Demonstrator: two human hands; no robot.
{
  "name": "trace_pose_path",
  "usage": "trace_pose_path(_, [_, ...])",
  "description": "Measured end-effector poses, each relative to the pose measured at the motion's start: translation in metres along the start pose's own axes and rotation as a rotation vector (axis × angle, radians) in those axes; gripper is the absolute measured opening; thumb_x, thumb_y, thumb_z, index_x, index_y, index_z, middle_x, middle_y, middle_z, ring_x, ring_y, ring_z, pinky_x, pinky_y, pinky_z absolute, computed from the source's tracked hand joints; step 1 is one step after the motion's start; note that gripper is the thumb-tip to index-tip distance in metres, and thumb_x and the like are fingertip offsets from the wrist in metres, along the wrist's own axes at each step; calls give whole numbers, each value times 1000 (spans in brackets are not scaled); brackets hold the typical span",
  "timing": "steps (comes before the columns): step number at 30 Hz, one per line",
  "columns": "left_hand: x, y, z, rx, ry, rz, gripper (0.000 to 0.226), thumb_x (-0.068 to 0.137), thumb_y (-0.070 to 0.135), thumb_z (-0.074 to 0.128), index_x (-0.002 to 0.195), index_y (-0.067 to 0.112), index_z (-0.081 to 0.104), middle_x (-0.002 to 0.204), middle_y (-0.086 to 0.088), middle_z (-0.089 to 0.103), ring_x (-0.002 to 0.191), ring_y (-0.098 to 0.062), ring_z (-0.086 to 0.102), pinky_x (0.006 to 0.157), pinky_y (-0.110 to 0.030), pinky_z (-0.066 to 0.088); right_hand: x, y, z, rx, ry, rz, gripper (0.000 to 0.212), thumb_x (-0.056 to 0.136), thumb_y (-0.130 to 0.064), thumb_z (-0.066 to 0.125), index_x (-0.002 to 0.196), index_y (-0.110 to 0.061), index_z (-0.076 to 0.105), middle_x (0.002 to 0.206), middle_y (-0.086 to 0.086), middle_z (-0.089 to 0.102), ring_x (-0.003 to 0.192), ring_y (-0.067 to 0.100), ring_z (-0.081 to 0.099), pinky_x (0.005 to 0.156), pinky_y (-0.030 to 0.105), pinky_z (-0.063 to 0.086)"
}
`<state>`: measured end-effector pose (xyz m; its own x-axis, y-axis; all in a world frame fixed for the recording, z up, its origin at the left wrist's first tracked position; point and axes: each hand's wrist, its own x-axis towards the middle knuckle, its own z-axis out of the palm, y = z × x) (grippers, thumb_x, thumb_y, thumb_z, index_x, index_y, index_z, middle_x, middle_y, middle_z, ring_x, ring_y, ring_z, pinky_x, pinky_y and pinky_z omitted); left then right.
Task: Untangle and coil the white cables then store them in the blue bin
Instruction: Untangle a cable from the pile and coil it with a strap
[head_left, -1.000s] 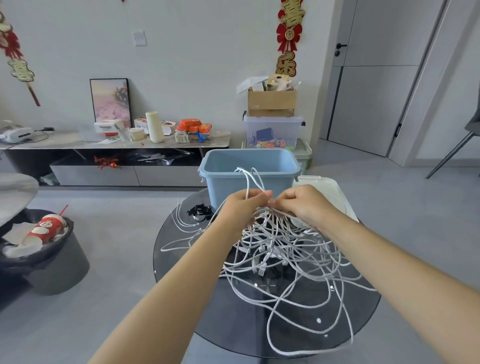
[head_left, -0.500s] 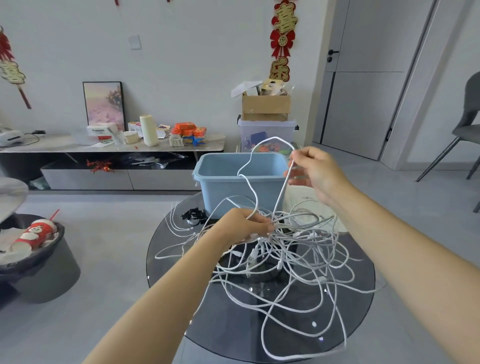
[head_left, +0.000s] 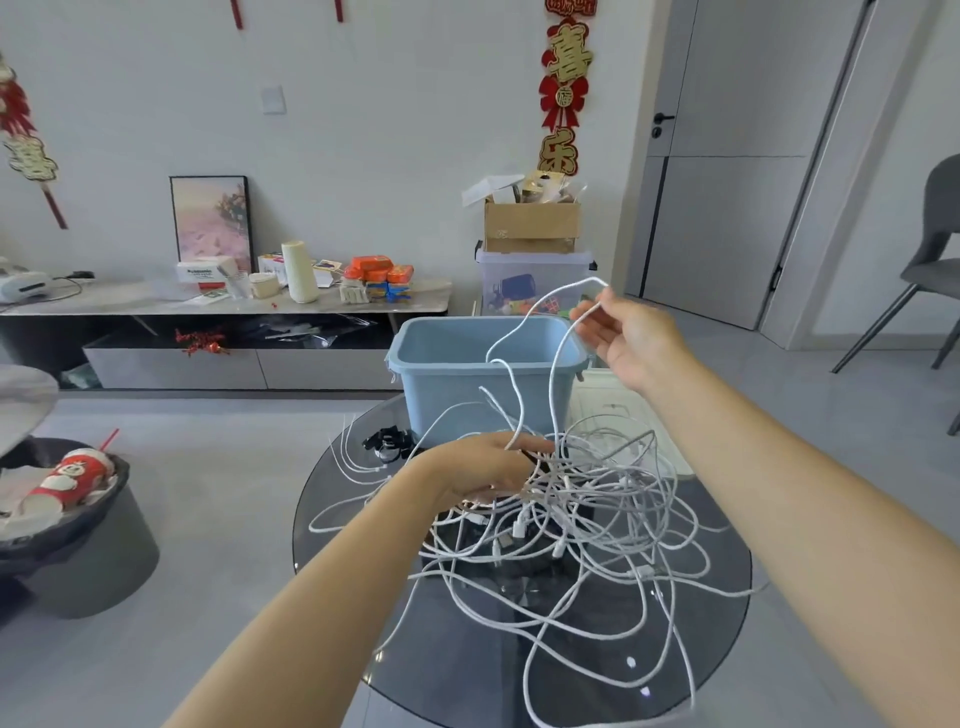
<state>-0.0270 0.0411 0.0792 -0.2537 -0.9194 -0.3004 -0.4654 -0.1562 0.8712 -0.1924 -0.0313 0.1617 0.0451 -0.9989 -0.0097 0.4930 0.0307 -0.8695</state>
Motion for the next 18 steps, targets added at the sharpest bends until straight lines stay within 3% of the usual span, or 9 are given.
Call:
trace_pose_path(2, [2,7,4,-175,64,-1,34,81,15,51,106,31,68,112,-2,56,75,-12,43,53,-19,34,-1,4,0,-15,-31,39,24,99,-10,46,78,-3,56,53,4,67,52,12,67,51,21,55])
trace_pose_path(7, [6,13,9,-289,254,89,20,86,36,67,99,24,74,79,5,54,60,-11,32,52,-18,31,-7,22,-1,15,-103,112,18,98,-9,45,84,-2,53,76,13,64,59,18,68,57,27,59])
trace_pose_path(10, [6,15,14,-337,378,92,21,82,38,71,94,20,75,59,10,49,54,-10,28,50,-19,27,-16,27,-10,-344,-206,206,13,96,-18,52,92,-7,59,84,8,64,72,20,64,60,29,57])
trace_pose_path(12, [4,19,16,-417,431,116,17,84,33,70,92,18,74,51,12,51,45,-8,28,46,-19,25,-26,37,-17,-605,-282,273,13,93,-18,56,93,-8,63,82,5,66,69,18,62,58,27,55])
trace_pose_path(14, [3,22,16,-498,453,143,16,87,27,67,96,15,73,45,13,53,34,-3,29,39,-15,24,-35,46,-22,-670,-338,281,11,92,-16,57,87,-10,66,77,2,68,62,12,62,58,22,51])
trace_pose_path(16, [1,24,17,-557,473,139,19,88,25,66,102,14,71,46,14,53,34,-2,31,36,-13,25,-41,52,-28,-717,-376,267,7,89,-15,62,85,-12,67,70,-4,68,59,5,59,57,18,46])
trace_pose_path(18, [3,25,19,-564,488,145,21,89,26,64,105,15,70,63,9,57,47,-5,38,38,-13,28,-44,58,-35,-806,-380,248,3,85,-14,67,82,-12,68,64,-7,66,59,5,56,55,17,43])
